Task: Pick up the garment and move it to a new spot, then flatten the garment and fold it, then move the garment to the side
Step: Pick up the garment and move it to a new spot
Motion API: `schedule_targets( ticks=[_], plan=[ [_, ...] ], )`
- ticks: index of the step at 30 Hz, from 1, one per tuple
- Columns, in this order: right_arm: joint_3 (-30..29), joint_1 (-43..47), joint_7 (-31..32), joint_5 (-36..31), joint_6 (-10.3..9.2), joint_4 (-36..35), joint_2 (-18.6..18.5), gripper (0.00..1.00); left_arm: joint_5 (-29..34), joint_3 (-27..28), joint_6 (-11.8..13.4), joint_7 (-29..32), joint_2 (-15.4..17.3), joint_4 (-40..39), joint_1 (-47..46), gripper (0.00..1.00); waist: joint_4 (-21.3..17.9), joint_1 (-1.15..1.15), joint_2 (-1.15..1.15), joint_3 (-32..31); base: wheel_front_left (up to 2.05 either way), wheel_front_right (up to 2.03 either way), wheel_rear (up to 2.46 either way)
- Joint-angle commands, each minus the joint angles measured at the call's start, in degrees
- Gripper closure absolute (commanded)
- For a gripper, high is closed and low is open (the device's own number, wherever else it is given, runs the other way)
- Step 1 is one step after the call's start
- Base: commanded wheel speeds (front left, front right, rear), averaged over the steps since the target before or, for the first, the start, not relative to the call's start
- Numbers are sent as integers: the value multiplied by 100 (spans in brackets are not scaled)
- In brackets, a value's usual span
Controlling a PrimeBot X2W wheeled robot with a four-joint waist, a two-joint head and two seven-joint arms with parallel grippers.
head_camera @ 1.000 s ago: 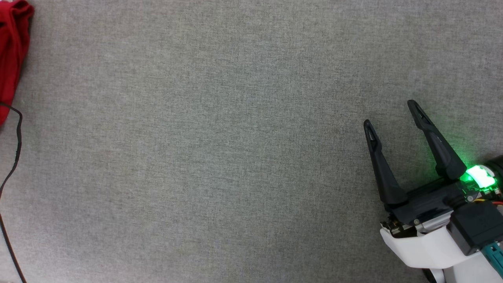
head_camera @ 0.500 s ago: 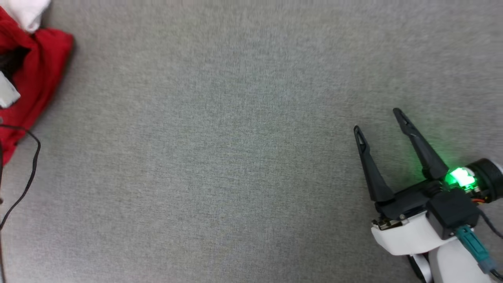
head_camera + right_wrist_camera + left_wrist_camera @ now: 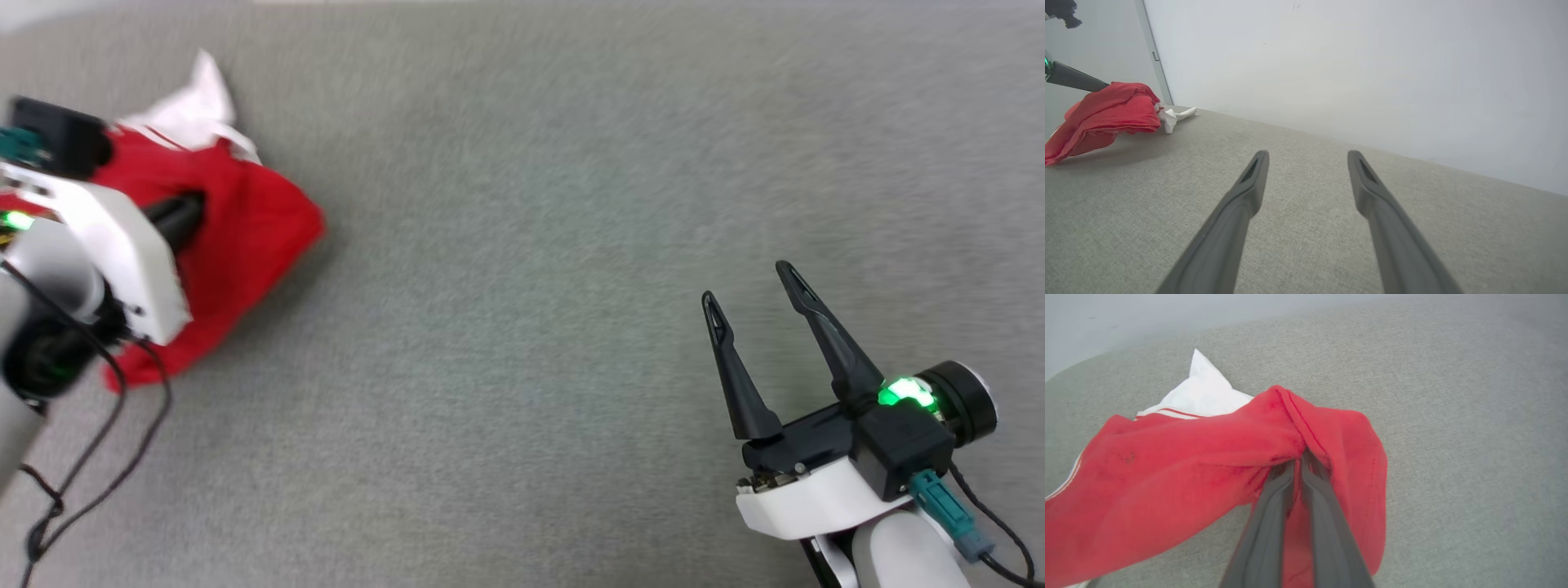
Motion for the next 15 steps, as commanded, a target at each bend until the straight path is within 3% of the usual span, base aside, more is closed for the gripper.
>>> schedule_targets(
  ticks=[1,8,15],
  plan=[
    [-37,94,-10,44,-4,31,46,0,38,-111,-9,-92,-110,-125,81,100,-343,0,0,-437,0,0,0],
    [-179,233,-10,94,-4,69,105,0,286,-654,-9,-301,-730,-633,-45,100,-724,0,0,-812,0,0,0],
    [-242,251,-10,99,-4,33,118,0,546,-1121,42,-415,-1710,-771,-48,100,-1141,0,0,-928,0,0,0]
  ],
)
